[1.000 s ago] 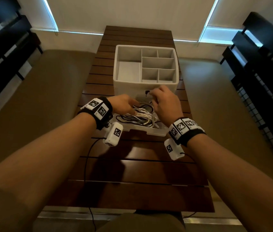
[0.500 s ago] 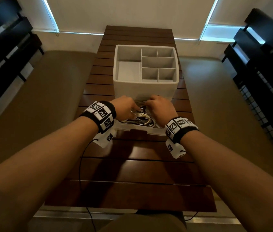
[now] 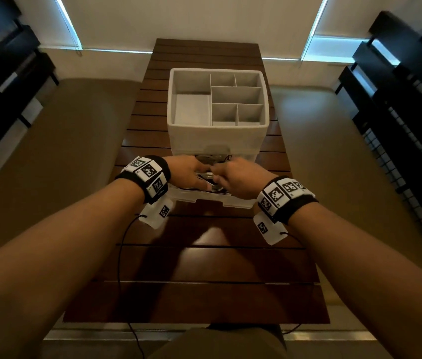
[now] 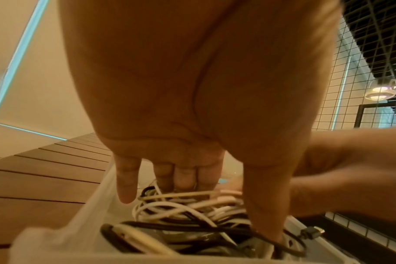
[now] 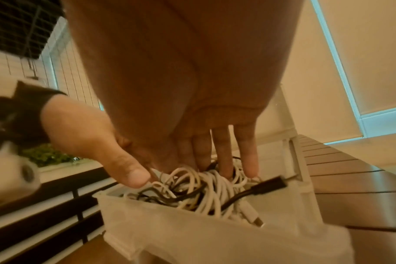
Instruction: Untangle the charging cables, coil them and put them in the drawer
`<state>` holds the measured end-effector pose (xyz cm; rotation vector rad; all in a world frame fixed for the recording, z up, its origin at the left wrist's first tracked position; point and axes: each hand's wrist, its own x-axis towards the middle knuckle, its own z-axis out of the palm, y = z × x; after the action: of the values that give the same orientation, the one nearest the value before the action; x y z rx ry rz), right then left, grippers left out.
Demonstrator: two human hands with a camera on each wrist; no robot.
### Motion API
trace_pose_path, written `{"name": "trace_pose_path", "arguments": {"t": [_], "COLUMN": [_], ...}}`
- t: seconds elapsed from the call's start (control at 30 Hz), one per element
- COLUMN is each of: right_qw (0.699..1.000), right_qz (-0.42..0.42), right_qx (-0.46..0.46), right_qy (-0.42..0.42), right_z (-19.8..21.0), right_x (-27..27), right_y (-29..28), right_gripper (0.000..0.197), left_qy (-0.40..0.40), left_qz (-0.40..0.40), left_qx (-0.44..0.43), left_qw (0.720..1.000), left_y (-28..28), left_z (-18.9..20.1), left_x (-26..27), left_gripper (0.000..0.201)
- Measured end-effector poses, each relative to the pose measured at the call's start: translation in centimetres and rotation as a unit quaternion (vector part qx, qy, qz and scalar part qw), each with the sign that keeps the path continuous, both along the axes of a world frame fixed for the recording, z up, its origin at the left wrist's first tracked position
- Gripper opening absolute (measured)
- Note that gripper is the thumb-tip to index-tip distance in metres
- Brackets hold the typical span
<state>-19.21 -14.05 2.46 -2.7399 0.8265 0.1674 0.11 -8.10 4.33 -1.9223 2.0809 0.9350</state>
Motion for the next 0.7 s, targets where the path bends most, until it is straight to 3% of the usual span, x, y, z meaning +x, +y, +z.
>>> {"name": "trace_pose_path", "arguments": {"t": [0.07, 0.17, 0.33, 0.4, 0.47, 0.57, 0.7], "right_qw": [0.998, 0.997, 0.973, 0.978, 0.989, 0.996, 0.997], "right_qz": [-0.008, -0.06, -0.111, -0.099, -0.072, -0.049, -0.032], "right_qx": [-0.011, -0.035, -0.154, -0.137, -0.101, -0.066, -0.039], "right_qy": [0.053, 0.039, -0.13, -0.121, -0.075, -0.034, 0.051], "right_z": [0.1, 0.4, 0.3, -0.1, -0.2, -1.1, -2.3], "right_x": [0.1, 0.7, -0.1, -0.4, -0.4, -0.2, -0.2], "right_y": [-0.2, -0.4, 0.6, 0.8, 0.4, -0.2, -0.7], "right_gripper": [0.029, 0.013, 0.011, 0.012, 0.012, 0.019, 0.051], "left_qy": [0.005, 0.025, 0.06, 0.042, 0.008, -0.074, -0.093], "left_qz": [0.002, 0.026, 0.081, 0.07, 0.023, -0.041, -0.06], "left_qx": [0.0, -0.052, -0.208, -0.221, -0.17, -0.075, -0.077], "left_qw": [1.0, 0.998, 0.973, 0.972, 0.985, 0.994, 0.991], "left_y": [0.1, 0.4, 2.2, 2.5, 2.5, 1.7, 1.0], "left_z": [0.1, 0.5, 0.5, 0.0, -0.5, -1.0, -1.7], "left_x": [-0.1, 0.0, 0.7, 0.5, -0.3, -1.1, -0.9], "left_gripper": [0.064, 0.048, 0.032, 0.028, 0.039, 0.072, 0.075]}}
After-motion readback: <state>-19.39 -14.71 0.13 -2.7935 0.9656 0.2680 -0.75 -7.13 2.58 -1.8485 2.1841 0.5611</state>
